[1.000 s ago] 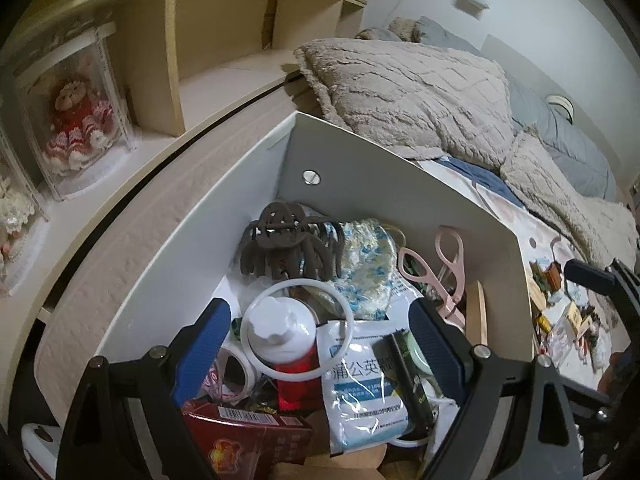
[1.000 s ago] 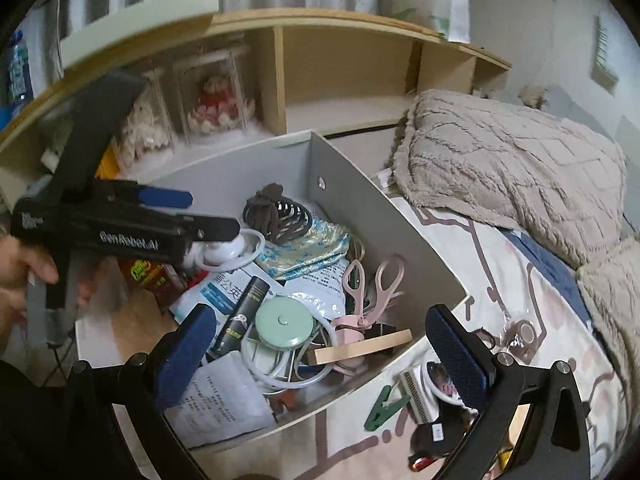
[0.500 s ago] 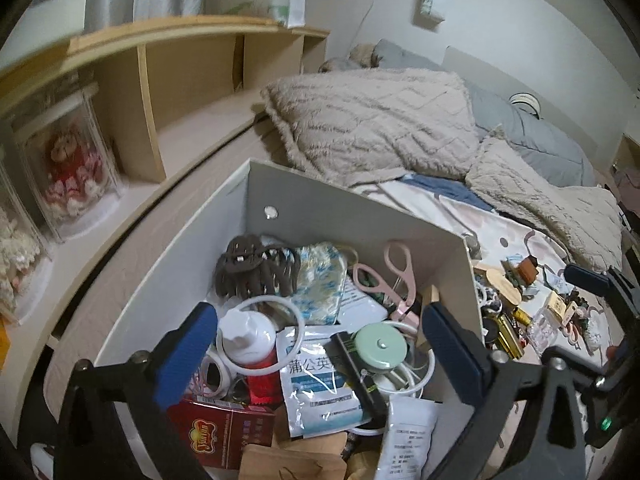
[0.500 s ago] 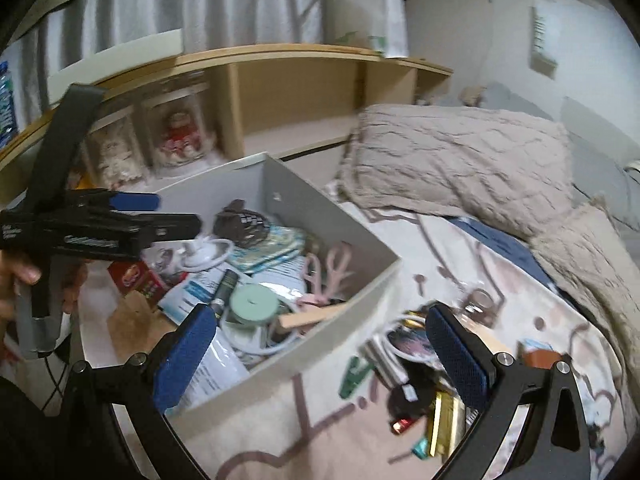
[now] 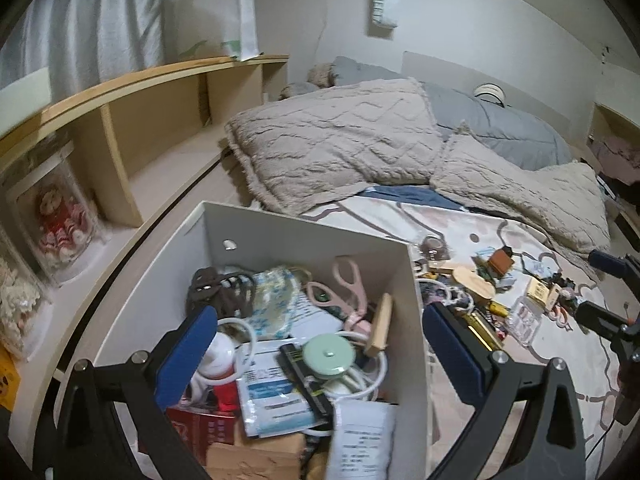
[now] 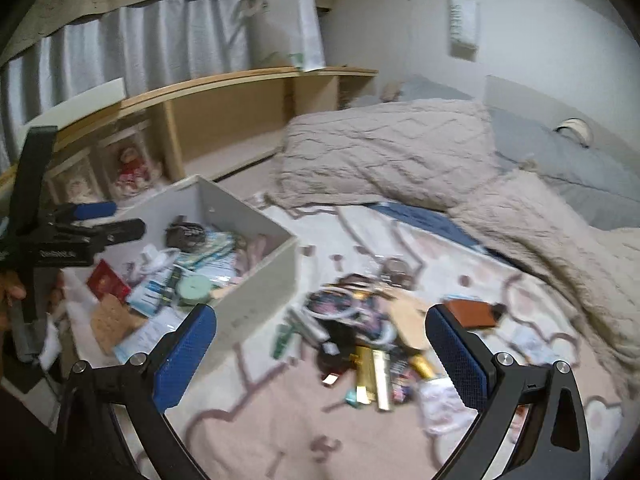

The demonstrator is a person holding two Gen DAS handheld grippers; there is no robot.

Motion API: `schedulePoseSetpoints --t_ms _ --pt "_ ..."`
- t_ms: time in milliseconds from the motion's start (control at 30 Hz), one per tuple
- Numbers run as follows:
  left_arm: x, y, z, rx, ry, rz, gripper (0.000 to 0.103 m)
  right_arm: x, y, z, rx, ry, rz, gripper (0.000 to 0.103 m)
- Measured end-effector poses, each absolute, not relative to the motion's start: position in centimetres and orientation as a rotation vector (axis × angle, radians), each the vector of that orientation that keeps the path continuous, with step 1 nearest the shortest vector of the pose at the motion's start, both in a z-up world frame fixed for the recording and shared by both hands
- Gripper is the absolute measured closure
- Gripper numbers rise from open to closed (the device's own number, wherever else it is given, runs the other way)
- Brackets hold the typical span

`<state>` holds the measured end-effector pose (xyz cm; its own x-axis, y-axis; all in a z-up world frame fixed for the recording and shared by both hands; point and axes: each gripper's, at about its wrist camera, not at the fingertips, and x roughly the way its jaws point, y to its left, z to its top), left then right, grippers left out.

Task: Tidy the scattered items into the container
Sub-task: 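Withdraw both grippers from the box back toward the item pile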

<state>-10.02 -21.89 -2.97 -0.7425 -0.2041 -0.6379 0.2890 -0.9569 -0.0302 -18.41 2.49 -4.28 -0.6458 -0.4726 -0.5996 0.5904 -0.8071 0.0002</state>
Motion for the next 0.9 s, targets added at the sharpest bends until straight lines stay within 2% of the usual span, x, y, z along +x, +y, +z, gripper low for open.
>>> schedulePoseSetpoints --t_ms 167,633,900 --pt "-10.6 -20.1 -2.3 0.957 0.162 -2.731 0.000 -18.0 6.0 -4.3 0.788 0.281 -2.502 0.000" --pt "-13.1 -14.3 -1.0 0.957 0.061 -2.814 0.000 -17.8 14.4 -5.3 0.814 0.175 -2.659 0.000" --pt "-13.9 -11.9 -1.9 0.947 -0.030 -2.865 0.000 -18.6 17.5 -7.0 0.868 0.110 -2.683 0.000"
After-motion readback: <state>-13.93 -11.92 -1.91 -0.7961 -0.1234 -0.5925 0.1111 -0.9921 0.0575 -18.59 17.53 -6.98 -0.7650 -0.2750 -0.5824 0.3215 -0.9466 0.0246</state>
